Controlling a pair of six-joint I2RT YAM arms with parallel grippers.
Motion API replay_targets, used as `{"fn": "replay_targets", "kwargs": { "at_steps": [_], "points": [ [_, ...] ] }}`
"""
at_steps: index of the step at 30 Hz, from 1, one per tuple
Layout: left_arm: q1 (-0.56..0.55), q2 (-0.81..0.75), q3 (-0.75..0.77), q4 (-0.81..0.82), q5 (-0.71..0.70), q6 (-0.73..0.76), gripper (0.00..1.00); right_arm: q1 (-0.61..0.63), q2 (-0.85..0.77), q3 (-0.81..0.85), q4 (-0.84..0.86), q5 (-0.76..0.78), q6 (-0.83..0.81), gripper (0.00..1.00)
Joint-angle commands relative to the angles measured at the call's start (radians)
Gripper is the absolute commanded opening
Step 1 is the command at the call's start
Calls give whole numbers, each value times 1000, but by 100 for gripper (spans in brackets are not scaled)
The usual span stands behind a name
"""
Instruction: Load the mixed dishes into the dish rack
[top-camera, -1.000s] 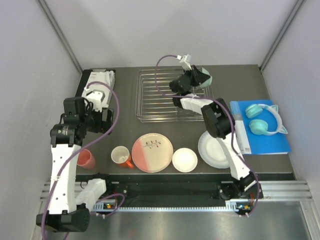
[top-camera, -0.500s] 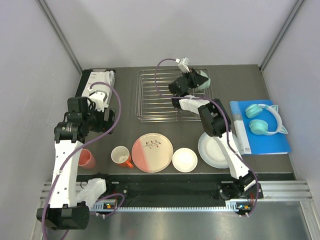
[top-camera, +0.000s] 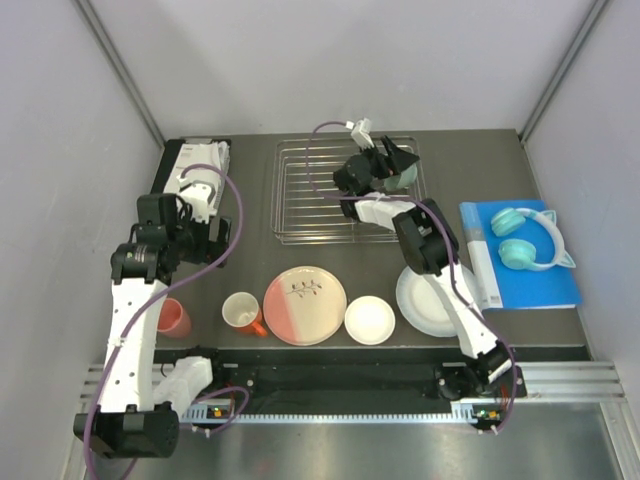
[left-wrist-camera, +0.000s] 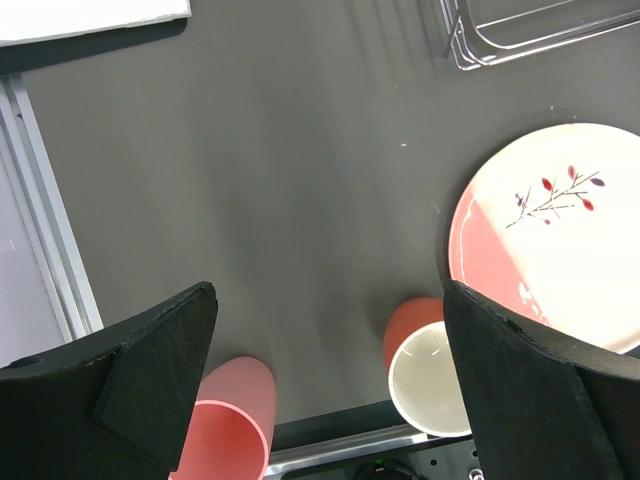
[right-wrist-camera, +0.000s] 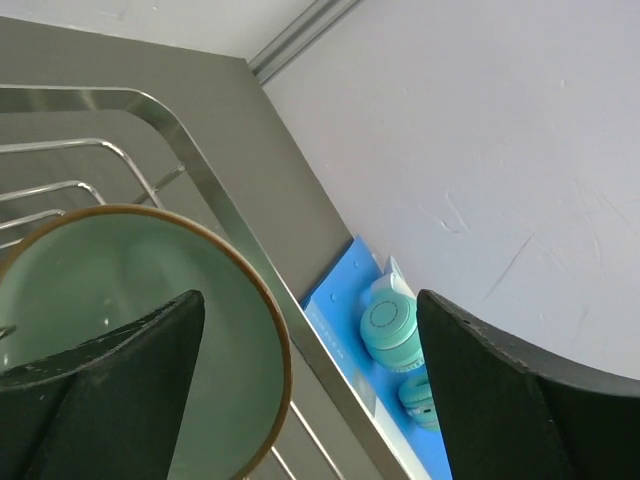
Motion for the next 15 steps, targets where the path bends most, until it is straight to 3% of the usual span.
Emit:
{"fn": "replay_targets", "kwargs": {
  "at_steps": [1,6,10,14,15],
  "points": [
    [3,-23,-5,34,-6,-4,99,48,-117,10,29,75,-3,88],
    [3,-33,5,26,-7,-6,99,94,-246,-52,30,84,-43,95],
    [3,-37,30,18,-9,-15,99,143,-448,-116,43,106,-84,98],
    [1,-40,56,-2,-3,-27,99,227,-642,-245,273,169,-298,100],
    [3,-42,62,-8,-1,-27,99,240,-675,-316,472,243,-454,100]
  ]
}}
